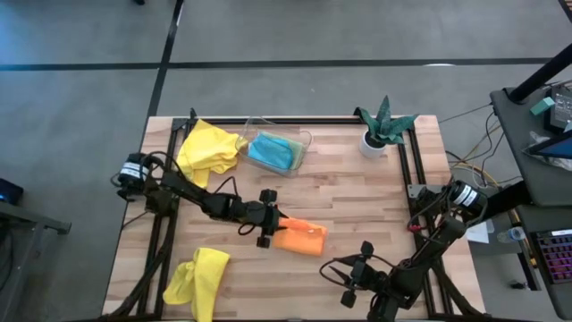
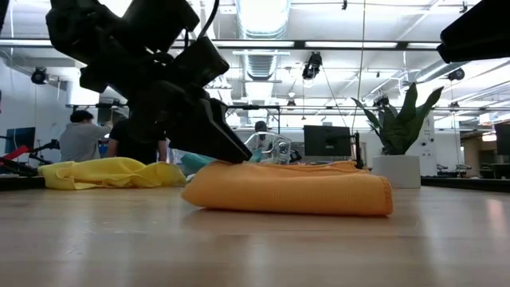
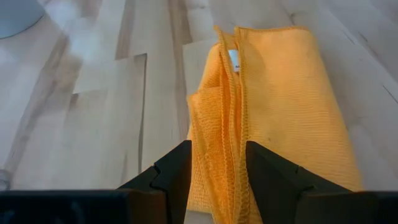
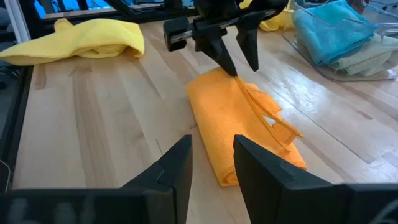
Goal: Fold microfiber towels
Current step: Fold the orange towel, then put the orange folded towel into the transparent bin
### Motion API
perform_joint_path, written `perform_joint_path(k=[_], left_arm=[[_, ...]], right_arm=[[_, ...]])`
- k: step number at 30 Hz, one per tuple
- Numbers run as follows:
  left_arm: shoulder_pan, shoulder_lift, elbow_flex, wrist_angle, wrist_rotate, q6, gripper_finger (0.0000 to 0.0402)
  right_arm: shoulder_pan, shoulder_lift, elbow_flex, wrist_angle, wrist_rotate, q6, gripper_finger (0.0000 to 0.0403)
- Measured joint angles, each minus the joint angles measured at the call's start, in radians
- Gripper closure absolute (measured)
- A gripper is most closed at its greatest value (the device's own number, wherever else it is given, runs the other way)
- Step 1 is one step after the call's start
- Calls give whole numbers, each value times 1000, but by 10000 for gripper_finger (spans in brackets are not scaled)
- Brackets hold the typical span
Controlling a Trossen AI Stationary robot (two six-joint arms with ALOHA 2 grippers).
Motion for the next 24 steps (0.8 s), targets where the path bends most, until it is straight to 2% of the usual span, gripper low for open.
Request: perform_joint_path(k=[8,17,21,24], left_arm=[[0,-16,14,2,0,18,265],[-11,-102,13,-15,7,57,265],[-69,-151,25,-95,19,98,265],[-146,-159,49,-147,-34,136,265]], right_arm=[[0,0,-1,3,0,1,294],[0,0,-1,6,0,1,294],[0,0,-4,7,0,1,294],[0,0,-7,6,0,1,294]])
